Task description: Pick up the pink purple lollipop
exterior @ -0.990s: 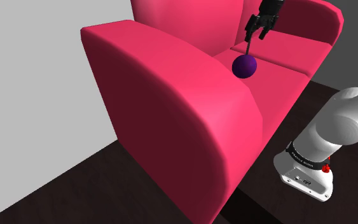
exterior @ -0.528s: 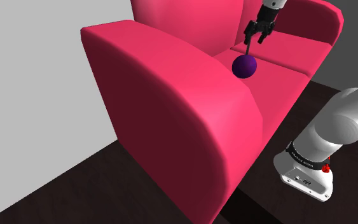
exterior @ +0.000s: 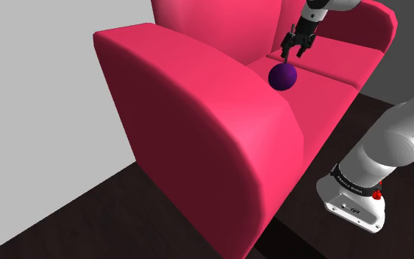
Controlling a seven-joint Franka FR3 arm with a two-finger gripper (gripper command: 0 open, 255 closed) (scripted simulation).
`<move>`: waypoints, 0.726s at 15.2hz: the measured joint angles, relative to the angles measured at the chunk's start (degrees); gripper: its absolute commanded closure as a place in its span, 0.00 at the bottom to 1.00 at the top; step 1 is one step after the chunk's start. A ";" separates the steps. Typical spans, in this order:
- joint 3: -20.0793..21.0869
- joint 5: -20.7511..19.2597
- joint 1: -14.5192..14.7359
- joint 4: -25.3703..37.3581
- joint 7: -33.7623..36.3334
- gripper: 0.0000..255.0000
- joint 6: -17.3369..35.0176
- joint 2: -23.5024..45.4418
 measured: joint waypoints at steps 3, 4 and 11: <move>-0.16 0.25 0.07 -1.67 -0.22 0.00 2.25 0.65; -0.19 0.27 0.06 -1.87 -0.26 1.00 2.50 0.68; -0.22 0.31 0.06 -2.03 -0.31 1.00 2.80 0.75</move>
